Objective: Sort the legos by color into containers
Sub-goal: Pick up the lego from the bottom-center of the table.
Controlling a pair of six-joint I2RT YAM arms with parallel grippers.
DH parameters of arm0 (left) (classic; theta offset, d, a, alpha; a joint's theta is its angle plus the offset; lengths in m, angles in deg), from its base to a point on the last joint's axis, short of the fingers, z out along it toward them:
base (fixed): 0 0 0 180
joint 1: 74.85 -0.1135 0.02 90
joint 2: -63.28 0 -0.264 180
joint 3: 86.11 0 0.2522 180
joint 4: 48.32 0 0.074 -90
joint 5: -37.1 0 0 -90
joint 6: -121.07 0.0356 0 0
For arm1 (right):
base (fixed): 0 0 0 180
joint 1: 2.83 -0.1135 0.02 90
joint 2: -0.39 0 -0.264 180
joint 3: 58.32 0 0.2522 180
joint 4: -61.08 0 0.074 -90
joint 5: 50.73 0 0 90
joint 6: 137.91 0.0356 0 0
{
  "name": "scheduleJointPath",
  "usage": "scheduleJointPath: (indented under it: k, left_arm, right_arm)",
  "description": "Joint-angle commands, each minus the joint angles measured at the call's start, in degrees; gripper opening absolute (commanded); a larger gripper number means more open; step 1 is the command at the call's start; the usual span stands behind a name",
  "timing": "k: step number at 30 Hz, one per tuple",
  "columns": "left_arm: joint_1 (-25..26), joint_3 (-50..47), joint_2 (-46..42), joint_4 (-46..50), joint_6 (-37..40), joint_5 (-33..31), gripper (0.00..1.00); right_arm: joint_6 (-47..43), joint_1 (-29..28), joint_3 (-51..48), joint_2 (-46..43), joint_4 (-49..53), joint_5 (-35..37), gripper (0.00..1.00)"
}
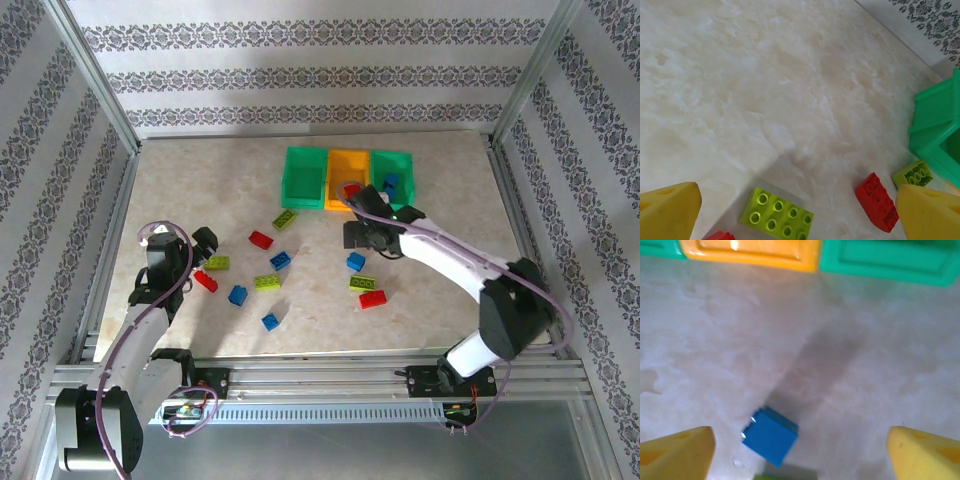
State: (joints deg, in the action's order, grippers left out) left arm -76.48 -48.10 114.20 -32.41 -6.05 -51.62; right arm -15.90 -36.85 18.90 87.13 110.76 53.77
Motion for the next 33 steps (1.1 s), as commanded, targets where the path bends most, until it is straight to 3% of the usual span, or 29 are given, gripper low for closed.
scheduleJointPath:
  k: [1,7,13,19,33]
  left_arm:
    - [-0.9,0.3,0.7,-1.2,0.1,-0.7,1.0]
    - [-0.9,-0.1,1.0,-2.1,-1.0,-0.7,1.0]
    - [-0.9,0.2,0.5,-1.4,-0.8,-0.6,0.99]
    - [-0.9,-0.3,0.0,-1.3,-1.3,-0.5,1.0]
    - [-0.9,0.5,-1.4,2.8,-1.1,-2.2,1.0]
  right_arm:
    - [3.1,-0.5,-4.1,-5.8,3.9,0.0,0.98]
    - [6.3,-1.4,-11.4,-12.2,5.6,-4.4,0.98]
    - [8.1,-5.0,-14.5,-12.8,8.3,-5.7,0.98]
    - [8.4,-7.4,-15.8,-9.9,7.8,-7.8,0.98]
    - [7.6,-7.7,-15.5,0.9,4.0,-12.5,0.85]
